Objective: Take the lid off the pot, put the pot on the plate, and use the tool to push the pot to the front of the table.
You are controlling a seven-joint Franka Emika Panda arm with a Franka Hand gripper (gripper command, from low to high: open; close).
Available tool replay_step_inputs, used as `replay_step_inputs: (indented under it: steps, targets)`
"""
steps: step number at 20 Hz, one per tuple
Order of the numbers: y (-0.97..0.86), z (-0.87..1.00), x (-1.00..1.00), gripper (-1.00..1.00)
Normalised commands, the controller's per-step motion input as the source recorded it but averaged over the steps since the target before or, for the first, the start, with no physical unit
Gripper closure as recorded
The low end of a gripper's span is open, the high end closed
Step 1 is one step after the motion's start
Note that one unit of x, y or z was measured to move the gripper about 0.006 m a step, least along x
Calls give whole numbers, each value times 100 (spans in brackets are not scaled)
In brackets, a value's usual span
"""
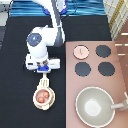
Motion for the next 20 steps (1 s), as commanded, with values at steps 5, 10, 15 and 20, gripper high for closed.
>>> replay_step_inputs:
  steps: [5,10,15,20]
  targets:
    - [0,40,100,100]
    - [1,44,100,100]
    - [1,45,100,100]
    - [9,51,81,100]
